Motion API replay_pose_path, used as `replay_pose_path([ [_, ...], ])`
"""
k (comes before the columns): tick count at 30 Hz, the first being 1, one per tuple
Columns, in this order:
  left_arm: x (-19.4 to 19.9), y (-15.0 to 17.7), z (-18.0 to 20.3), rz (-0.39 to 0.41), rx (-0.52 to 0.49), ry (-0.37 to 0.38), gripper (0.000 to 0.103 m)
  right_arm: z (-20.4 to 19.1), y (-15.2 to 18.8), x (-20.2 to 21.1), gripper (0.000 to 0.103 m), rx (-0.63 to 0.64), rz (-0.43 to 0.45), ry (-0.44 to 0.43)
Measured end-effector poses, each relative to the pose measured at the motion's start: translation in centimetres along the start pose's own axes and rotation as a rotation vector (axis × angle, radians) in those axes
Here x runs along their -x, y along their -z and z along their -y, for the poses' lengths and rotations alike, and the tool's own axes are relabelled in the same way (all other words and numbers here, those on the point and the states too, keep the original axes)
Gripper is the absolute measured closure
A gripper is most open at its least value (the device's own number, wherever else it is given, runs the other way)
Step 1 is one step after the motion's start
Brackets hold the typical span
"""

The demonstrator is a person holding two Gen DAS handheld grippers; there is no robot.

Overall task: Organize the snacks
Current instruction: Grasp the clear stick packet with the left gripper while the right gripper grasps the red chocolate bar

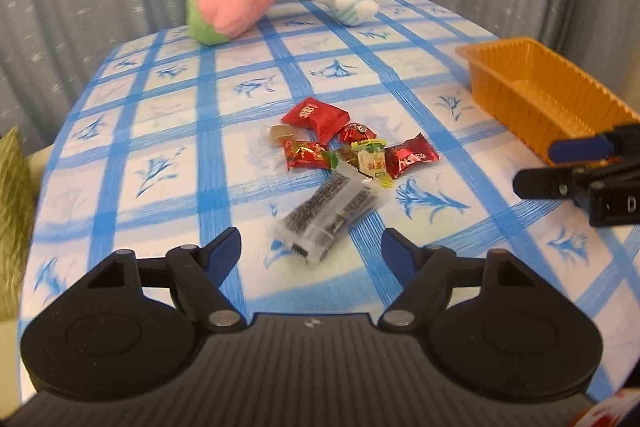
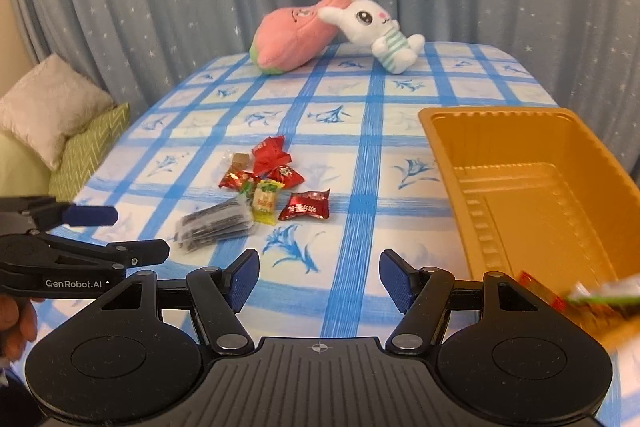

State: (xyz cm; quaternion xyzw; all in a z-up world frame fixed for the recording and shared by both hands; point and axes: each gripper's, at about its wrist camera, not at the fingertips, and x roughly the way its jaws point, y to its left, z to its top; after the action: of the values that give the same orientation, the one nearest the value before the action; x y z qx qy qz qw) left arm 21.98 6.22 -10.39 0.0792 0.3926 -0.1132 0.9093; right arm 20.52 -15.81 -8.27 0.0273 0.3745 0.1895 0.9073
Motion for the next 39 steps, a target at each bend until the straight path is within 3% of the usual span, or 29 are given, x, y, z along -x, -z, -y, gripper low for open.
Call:
replay_pose_path([
  [8, -5.0, -0.7, 0.1, -0.014, -0.151, 0.059, 0.04, 0.4, -0.6, -4.6, 0.036, 0.075, -0.027, -0.015],
  [13, -6.7, -1.2, 0.0, -0.02, -0.17, 0.111, 0.044, 0.7, -0.7, -6.2, 0.036, 0.094, -0.036, -0.016],
  [16, -6.9, -1.4, -0.3, -0.025, -0.136, 0.153, 0.061, 0.8, -0.7, -6.8, 0.036, 0.105, -0.039, -0.013],
  [19, -6.7, -1.3, -0.2, -0.037, -0.112, 0.154, 0.067, 0.8, -0.9, -7.4, 0.036, 0.114, -0.039, -0.018],
  [28, -4.9, -0.4, -0.4, -0.042, 0.017, 0.065, 0.068, 0.0, -1.8, -8.9, 0.036, 0.159, -0.017, -0.05],
  [39, -4.2, -0.2, -1.1, -0.004, 0.1, 0.073, 0.068, -1.5, -1.8, -12.2, 0.037, 0.35, -0.019, 0.032],
])
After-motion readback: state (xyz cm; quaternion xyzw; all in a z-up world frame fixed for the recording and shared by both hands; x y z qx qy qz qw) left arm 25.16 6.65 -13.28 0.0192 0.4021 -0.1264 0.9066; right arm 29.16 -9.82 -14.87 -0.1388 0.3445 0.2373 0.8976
